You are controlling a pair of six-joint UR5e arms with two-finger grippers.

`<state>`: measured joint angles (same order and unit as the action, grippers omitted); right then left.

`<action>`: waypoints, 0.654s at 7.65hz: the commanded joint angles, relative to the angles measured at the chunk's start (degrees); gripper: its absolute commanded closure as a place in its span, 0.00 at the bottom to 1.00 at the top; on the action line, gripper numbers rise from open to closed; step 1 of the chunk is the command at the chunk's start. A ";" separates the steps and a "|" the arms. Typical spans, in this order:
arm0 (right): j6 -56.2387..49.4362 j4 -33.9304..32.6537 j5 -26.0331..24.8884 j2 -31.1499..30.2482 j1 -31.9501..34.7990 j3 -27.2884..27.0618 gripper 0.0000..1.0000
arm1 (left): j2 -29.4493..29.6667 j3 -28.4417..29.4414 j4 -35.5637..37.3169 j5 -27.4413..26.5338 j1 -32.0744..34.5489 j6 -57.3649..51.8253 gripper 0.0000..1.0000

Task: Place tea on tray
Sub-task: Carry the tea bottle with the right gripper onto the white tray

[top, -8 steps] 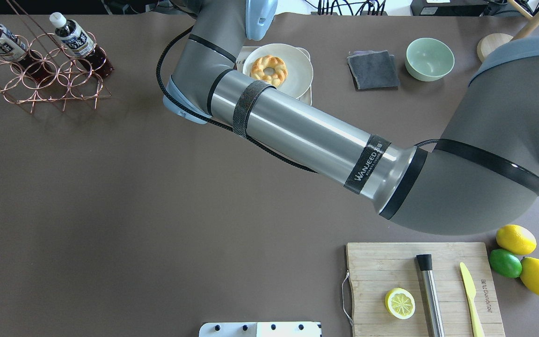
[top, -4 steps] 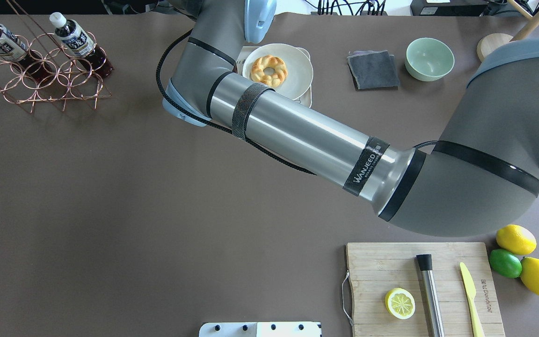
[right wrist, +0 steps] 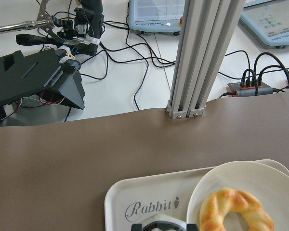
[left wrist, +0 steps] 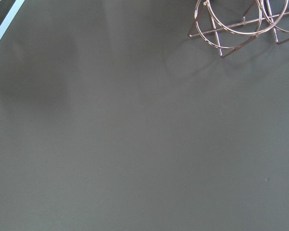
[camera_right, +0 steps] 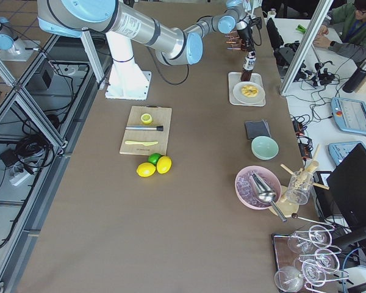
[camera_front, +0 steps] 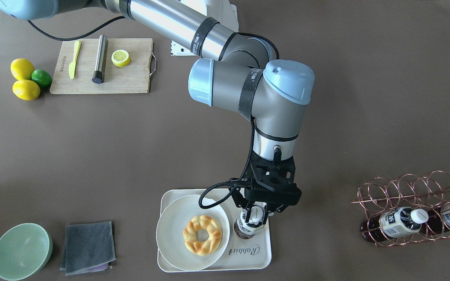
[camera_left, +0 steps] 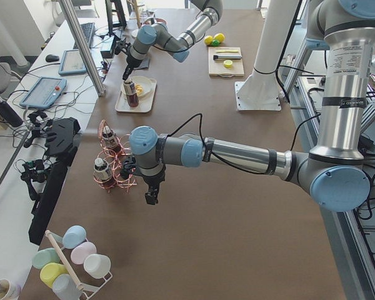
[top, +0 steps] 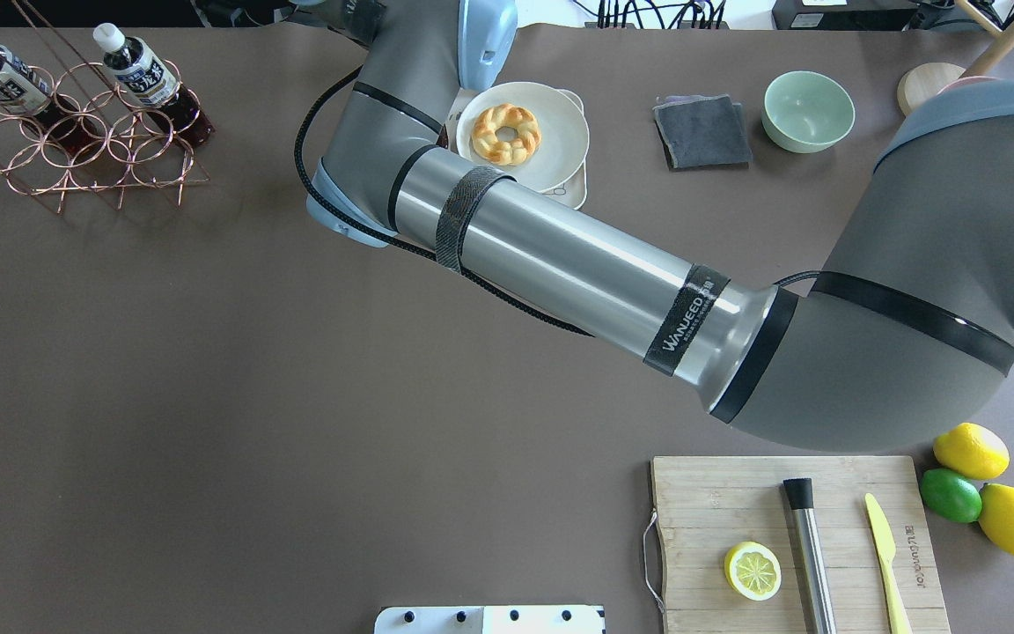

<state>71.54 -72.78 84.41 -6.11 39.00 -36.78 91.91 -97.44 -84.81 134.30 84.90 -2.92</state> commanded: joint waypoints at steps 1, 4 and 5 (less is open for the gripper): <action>-0.09 0.01 -0.38 -0.13 -0.50 -0.05 1.00 | 0.02 -0.03 -0.01 -0.01 0.09 -0.07 0.02; -0.53 0.89 -2.14 -0.39 -1.21 -0.14 0.00 | 0.02 -0.03 -0.01 -0.01 0.09 0.02 0.02; -0.53 0.89 -2.14 -0.30 -1.21 -0.22 0.00 | 0.02 -0.03 0.08 -0.01 0.00 0.02 0.02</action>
<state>71.11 -72.05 82.54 -6.44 37.91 -36.88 91.93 -97.47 -84.81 134.30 84.94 -2.90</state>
